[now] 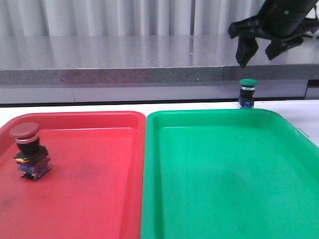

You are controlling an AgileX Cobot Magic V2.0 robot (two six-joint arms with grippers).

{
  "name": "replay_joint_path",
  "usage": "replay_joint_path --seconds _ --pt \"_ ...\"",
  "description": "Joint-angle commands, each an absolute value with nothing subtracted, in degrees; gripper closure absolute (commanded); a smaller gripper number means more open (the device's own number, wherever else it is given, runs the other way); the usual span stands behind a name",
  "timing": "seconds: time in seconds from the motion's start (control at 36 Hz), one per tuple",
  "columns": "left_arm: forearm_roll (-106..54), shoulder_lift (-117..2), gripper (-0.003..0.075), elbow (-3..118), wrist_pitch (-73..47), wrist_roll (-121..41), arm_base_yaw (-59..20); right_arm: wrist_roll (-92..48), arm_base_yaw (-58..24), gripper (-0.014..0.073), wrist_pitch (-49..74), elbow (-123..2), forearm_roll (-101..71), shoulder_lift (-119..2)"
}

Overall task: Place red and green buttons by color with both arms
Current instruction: 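Lower the right gripper onto the green-capped button and grasp it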

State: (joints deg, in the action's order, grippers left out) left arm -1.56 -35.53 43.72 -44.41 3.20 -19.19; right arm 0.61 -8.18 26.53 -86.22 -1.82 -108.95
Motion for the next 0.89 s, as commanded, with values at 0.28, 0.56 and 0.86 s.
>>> replay_joint_path --seconds 0.28,0.56,0.86 --pt "-1.7 -35.4 0.0209 45.1 -40.7 3.9 -19.5 0.5 -6.8 0.0078 20.1 -93.1 -2.4 -116.2" --pt "-1.7 -35.4 0.0209 45.1 -40.7 3.9 -19.5 0.5 -6.8 0.023 16.9 -93.1 -5.5 -119.0" --pt "-1.7 -35.4 0.0209 45.1 -40.7 3.9 -19.5 0.4 -6.8 0.0324 19.8 -93.1 -5.4 -114.4"
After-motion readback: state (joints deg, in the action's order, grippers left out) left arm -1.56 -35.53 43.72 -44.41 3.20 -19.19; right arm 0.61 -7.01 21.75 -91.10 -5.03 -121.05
